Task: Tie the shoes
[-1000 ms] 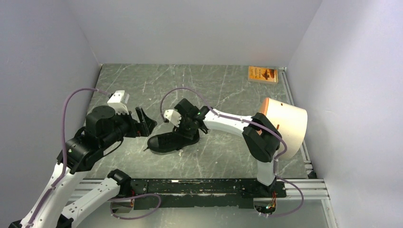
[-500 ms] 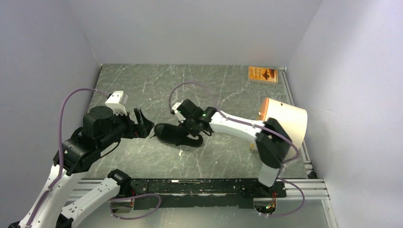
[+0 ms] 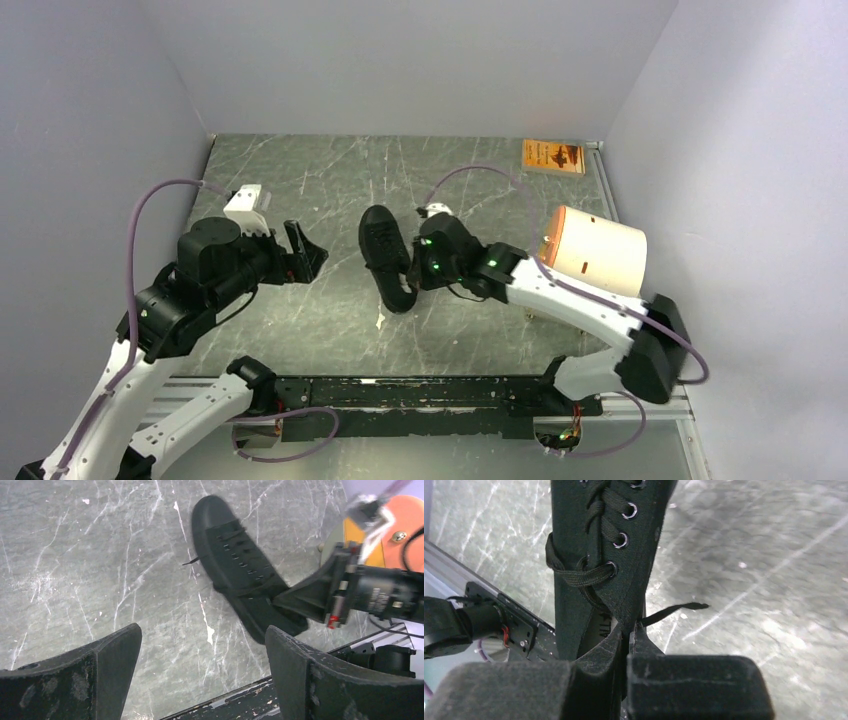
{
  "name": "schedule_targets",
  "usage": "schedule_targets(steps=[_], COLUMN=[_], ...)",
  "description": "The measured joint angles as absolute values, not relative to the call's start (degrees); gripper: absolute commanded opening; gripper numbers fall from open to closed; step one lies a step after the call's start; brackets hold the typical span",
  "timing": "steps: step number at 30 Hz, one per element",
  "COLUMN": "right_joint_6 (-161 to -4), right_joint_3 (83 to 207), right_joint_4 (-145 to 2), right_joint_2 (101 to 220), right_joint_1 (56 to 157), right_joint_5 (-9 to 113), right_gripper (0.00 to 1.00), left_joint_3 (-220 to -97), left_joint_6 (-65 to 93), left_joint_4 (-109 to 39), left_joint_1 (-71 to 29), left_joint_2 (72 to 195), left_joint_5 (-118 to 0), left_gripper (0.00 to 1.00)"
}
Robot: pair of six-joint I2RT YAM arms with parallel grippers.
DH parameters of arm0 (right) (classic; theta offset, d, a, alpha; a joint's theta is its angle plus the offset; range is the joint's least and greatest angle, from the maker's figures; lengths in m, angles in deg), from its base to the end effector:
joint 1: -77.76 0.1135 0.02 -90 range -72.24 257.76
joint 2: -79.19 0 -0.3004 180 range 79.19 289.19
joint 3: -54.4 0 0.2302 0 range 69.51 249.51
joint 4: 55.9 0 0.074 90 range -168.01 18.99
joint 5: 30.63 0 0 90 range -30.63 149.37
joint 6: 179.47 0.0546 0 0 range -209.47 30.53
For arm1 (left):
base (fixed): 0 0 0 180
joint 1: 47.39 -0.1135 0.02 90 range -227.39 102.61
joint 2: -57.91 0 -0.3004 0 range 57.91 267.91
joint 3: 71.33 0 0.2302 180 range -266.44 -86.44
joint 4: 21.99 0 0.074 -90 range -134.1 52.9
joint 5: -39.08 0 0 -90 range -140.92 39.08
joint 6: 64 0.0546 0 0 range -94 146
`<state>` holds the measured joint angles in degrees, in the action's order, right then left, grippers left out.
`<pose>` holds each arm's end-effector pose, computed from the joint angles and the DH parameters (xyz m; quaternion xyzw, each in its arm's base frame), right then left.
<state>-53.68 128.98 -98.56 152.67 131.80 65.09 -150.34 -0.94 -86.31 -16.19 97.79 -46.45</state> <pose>0.1575 0.2079 0.3208 -0.1242 0.9026 0.2571 0.3223 0.0743 -0.0400 0.3967 0.0105 0.8438 -0.2314 0.4840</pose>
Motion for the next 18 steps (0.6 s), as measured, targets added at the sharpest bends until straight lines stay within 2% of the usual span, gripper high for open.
schedule_targets(steps=[7, 11, 14, 15, 16, 17, 18], right_joint_6=[-58.0, -59.6, -58.7, -58.2, -57.5, -56.5, -55.5], right_joint_3=[134.4, 133.4, 131.5, 130.9, 130.3, 129.6, 129.3], right_joint_4=[-95.3, -95.9, -97.5, -97.7, -97.7, -97.7, -97.6], right_joint_2=[166.9, 165.4, 163.0, 162.9, 163.1, 163.6, 164.2], right_joint_1=[135.1, 138.3, 137.8, 137.0, 136.2, 135.6, 135.2], right_joint_5=[58.5, 58.4, 63.2, 65.4, 67.8, 69.9, 71.1], right_gripper=[0.00, 0.00, 0.00, 0.08, 0.22, 0.31, 0.37], left_joint_3=[-152.7, -154.0, -154.1, -154.0, -153.8, -153.3, -152.1], left_joint_6=[-0.8, -0.9, -1.5, -1.9, -2.4, -2.8, -3.5], left_joint_4=[-88.1, -89.9, -90.7, -90.7, -90.5, -90.2, -89.6], left_joint_1=[-16.2, -16.2, -16.2, -16.2, -16.2, -16.2, -16.2], left_joint_2=[98.3, 95.7, 93.2, 92.8, 92.8, 92.8, 92.8], left_joint_5=[-45.9, -44.6, -44.3, -44.3, -44.4, -44.6, -44.9], left_gripper=[0.98, 0.98, 0.98, 0.98, 0.98, 0.98, 0.98])
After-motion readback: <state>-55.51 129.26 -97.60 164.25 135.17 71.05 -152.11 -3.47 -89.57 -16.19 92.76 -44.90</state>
